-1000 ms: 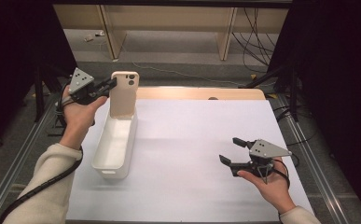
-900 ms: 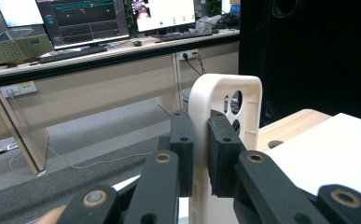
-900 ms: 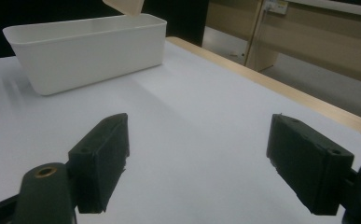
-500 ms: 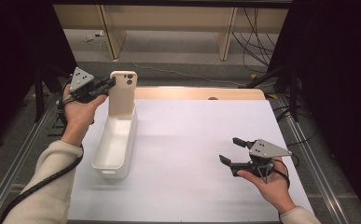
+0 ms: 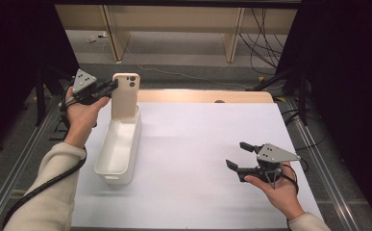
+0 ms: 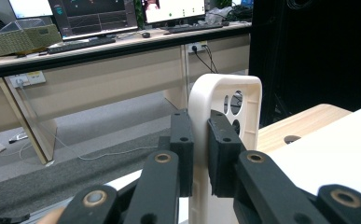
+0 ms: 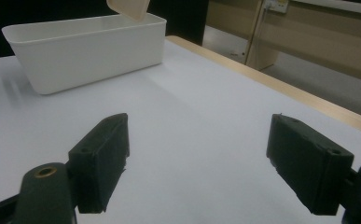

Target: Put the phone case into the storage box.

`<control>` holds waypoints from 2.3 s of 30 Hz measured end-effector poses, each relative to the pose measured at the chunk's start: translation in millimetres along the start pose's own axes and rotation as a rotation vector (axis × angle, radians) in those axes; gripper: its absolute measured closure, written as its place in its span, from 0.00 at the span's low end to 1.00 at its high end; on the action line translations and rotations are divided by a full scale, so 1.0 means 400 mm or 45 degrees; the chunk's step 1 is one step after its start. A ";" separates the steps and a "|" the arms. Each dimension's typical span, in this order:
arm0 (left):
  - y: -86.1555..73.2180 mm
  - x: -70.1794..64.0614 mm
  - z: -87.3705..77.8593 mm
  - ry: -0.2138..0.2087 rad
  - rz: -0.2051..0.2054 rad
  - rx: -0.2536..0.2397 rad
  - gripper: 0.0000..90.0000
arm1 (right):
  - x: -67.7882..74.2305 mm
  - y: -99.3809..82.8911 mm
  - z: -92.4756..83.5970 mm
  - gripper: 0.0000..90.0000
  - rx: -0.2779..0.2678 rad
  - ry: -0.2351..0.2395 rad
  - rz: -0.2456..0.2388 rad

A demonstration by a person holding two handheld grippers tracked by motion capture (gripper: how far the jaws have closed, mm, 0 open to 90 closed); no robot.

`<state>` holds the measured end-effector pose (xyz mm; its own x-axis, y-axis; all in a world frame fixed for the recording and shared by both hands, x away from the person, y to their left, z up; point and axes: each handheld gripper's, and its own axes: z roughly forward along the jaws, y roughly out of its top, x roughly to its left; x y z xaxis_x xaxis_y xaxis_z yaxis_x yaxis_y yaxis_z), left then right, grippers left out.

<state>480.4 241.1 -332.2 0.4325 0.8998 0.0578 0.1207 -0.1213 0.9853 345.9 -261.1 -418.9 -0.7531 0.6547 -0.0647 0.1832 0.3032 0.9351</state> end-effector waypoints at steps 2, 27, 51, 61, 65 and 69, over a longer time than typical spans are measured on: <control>0.000 0.001 0.002 0.000 0.002 0.000 0.91 | -0.001 0.000 0.000 0.25 0.000 0.000 -0.002; -0.021 0.018 0.041 0.019 -0.011 0.031 0.91 | -0.001 0.000 -0.001 0.25 -0.003 0.001 -0.001; -0.030 0.023 0.069 0.024 -0.009 0.055 0.91 | 0.000 -0.001 0.000 0.25 -0.004 0.003 -0.001; -0.042 0.029 0.077 0.034 -0.014 0.078 0.91 | 0.000 -0.001 0.000 0.25 0.000 0.008 -0.002; -0.046 0.031 0.080 0.037 -0.019 0.085 0.91 | 0.000 -0.001 0.000 0.25 0.000 0.008 -0.002; -0.049 0.032 0.082 0.035 -0.018 0.090 0.91 | 0.000 -0.001 0.000 0.25 0.000 0.008 -0.003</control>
<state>513.1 241.2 -356.0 0.4054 0.9128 0.0491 0.1899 -0.1367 0.9722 346.0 -261.2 -419.5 -0.7578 0.6493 -0.0646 0.1816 0.3050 0.9349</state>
